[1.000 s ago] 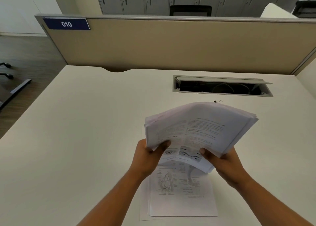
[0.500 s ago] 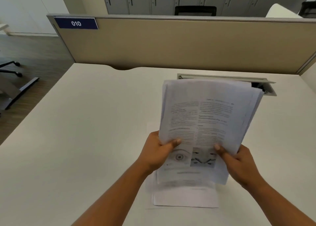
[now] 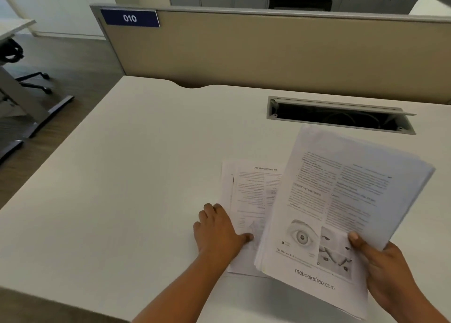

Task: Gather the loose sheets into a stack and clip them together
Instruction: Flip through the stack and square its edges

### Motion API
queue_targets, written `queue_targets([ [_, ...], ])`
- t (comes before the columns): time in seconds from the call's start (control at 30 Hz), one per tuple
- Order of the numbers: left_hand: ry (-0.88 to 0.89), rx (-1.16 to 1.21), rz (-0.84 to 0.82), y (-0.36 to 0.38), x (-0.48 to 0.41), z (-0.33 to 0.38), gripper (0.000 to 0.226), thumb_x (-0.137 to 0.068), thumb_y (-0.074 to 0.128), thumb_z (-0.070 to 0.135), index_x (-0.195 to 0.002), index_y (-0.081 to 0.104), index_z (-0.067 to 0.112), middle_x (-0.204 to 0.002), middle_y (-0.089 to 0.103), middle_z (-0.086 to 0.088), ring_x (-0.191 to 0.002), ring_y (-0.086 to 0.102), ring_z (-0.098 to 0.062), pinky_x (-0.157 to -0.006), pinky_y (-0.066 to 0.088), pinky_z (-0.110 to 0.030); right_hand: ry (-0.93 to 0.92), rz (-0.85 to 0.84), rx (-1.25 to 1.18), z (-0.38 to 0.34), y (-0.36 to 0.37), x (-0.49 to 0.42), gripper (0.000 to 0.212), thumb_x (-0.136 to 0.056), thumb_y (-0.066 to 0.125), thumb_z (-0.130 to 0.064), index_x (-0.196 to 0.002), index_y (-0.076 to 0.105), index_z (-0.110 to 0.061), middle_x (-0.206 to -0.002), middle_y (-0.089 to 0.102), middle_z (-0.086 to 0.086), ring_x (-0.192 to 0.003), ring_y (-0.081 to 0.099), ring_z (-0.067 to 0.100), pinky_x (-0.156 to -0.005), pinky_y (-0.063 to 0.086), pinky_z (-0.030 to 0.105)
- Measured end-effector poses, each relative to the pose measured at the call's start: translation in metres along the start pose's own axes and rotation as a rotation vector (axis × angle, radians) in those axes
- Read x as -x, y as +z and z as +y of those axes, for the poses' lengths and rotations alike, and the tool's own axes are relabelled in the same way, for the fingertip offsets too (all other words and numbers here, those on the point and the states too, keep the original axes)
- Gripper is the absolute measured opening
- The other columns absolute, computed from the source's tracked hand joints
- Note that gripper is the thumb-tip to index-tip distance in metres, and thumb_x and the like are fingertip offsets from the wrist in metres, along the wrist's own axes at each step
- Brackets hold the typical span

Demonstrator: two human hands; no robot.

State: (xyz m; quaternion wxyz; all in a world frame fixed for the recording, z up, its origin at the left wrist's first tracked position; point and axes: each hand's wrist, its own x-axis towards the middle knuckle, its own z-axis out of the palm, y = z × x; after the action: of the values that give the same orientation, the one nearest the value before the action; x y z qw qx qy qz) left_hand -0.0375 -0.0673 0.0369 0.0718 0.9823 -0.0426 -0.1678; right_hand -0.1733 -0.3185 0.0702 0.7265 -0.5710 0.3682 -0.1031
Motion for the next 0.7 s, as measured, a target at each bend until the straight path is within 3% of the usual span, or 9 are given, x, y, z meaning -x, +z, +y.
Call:
queue_targets([
  [0.2, -0.101, 0.263, -0.068, -0.011, -0.013, -0.008, 0.085, -0.065, 0.083, 0.059, -0.123, 0.043, 0.013, -0.123, 0.054, -0.006, -0.112, 0.060, -0.024, -0.082, 0.053, -0.037, 0.001, 0.001, -0.008, 0.004, -0.001, 0.003, 0.019, -0.089, 0.061, -0.006, -0.106, 0.067, -0.012, -0.086, 0.080, -0.003, -0.075, 0.075, 0.021, -0.056, 0.061, 0.029],
  [0.37, 0.004, 0.107, 0.139, -0.011, -0.012, -0.006, 0.076, -0.072, 0.077, 0.059, -0.124, 0.042, 0.016, -0.125, 0.047, -0.005, -0.111, 0.050, -0.020, -0.089, 0.044, -0.031, 0.015, -0.018, -0.044, 0.007, -0.002, 0.004, 0.020, -0.082, 0.065, -0.013, -0.102, 0.067, -0.015, -0.088, 0.080, -0.002, -0.072, 0.076, 0.016, -0.055, 0.060, 0.028],
  [0.47, 0.002, 0.152, 0.086, -0.006, -0.012, 0.001, 0.071, -0.079, 0.067, 0.065, -0.125, 0.046, 0.014, -0.125, 0.049, -0.005, -0.114, 0.052, -0.022, -0.089, 0.046, -0.033, 0.060, -0.021, -0.037, 0.018, 0.004, 0.003, 0.021, -0.085, 0.064, -0.011, -0.106, 0.067, -0.013, -0.091, 0.080, 0.004, -0.076, 0.077, 0.023, -0.060, 0.062, 0.036],
  [0.57, -0.018, 0.158, 0.049, -0.001, -0.012, 0.005, 0.077, -0.076, 0.070, 0.066, -0.126, 0.045, 0.012, -0.126, 0.048, -0.007, -0.115, 0.051, -0.023, -0.090, 0.050, -0.035, 0.144, -0.036, -0.028, 0.030, 0.011, -0.002, 0.024, -0.088, 0.064, -0.008, -0.113, 0.067, -0.009, -0.099, 0.078, 0.014, -0.083, 0.075, 0.036, -0.070, 0.060, 0.046],
  [0.7, -0.104, 0.390, -0.013, -0.003, -0.017, 0.007, 0.077, -0.066, 0.086, 0.049, -0.118, 0.045, 0.009, -0.119, 0.053, -0.009, -0.109, 0.059, -0.027, -0.081, 0.054, -0.038, 0.208, -0.031, -0.027, 0.030, 0.016, -0.011, 0.025, -0.088, 0.065, -0.008, -0.113, 0.068, -0.011, -0.097, 0.079, 0.010, -0.079, 0.076, 0.031, -0.068, 0.059, 0.041],
])
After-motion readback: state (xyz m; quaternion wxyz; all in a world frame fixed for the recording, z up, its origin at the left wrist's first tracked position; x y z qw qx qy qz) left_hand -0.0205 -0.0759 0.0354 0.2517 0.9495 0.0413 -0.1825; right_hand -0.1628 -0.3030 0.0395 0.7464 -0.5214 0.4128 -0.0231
